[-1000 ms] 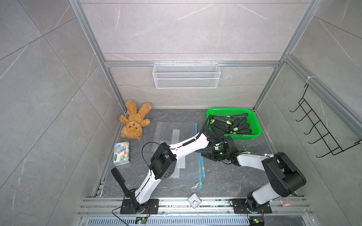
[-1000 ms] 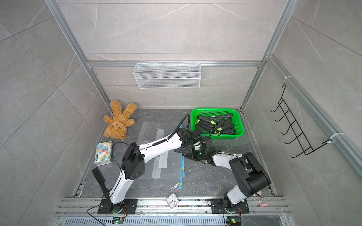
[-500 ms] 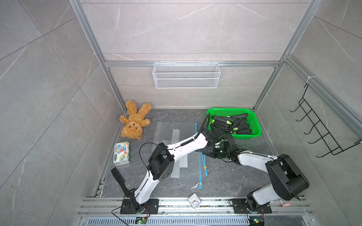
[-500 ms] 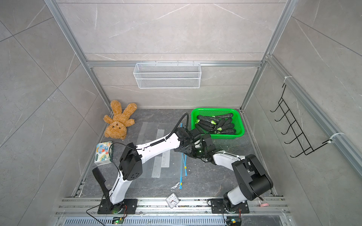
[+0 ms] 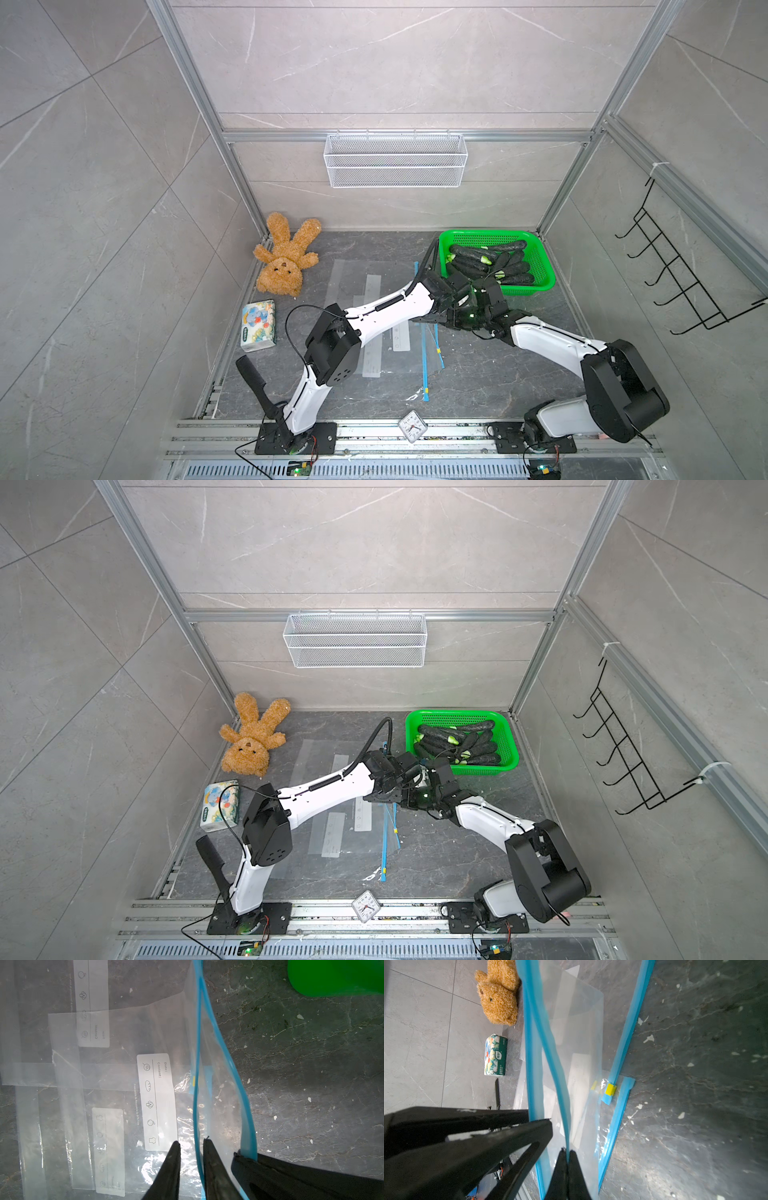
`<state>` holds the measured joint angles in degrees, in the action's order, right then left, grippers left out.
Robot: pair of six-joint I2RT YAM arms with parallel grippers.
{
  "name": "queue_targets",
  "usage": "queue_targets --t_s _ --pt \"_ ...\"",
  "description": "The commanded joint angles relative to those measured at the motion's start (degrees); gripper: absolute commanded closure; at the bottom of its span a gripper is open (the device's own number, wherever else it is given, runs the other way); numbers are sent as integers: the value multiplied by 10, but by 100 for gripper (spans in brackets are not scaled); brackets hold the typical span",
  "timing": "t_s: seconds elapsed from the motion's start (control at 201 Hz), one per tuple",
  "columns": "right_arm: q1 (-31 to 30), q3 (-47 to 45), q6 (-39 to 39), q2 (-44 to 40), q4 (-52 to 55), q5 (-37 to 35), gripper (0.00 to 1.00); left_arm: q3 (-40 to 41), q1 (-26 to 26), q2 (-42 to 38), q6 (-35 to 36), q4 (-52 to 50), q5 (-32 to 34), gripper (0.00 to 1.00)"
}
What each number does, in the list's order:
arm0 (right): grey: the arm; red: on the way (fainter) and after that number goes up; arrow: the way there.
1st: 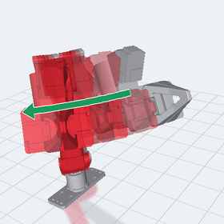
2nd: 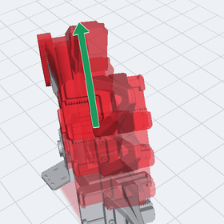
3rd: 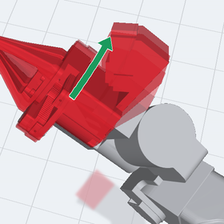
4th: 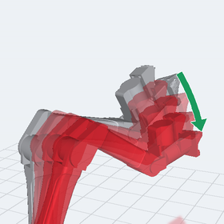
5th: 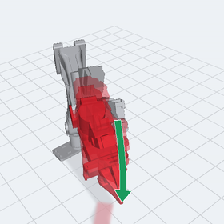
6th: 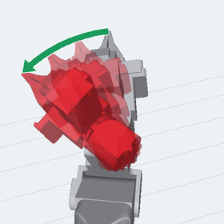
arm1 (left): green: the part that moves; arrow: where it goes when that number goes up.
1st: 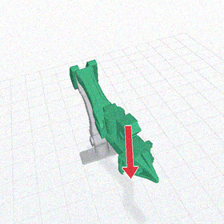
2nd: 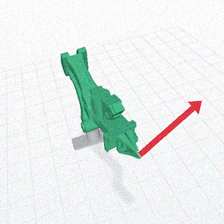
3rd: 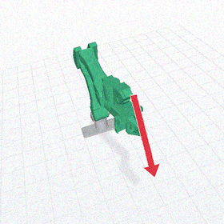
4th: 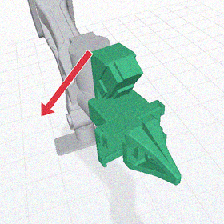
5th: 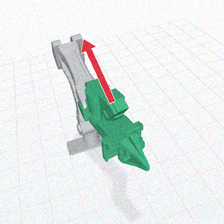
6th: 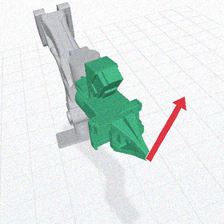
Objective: Place the eggplant in a zip-top bag and seal the zipper
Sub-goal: Open the zipper food storage bag.
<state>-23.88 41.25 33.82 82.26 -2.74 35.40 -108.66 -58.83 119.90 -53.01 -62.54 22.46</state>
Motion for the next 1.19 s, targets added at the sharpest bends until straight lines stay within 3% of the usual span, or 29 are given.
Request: queue_targets --t_s 0.0,0.105,0.398,0.811,1.19 --pt "-6 25 -8 -16 14 10 100 13 1 -36 -17 9 18 76" --pt "-5 30 -10 -16 23 11 100 29 2 -48 -22 14 24 78" --pt "-6 63 -34 -9 89 -18 100 62 2 -86 -33 30 36 100" --pt "-6 187 -96 -17 252 -64 100 57 2 -132 -25 15 60 100" --pt "-6 232 -114 8 271 -53 97 63 6 -167 -15 11 73 100"
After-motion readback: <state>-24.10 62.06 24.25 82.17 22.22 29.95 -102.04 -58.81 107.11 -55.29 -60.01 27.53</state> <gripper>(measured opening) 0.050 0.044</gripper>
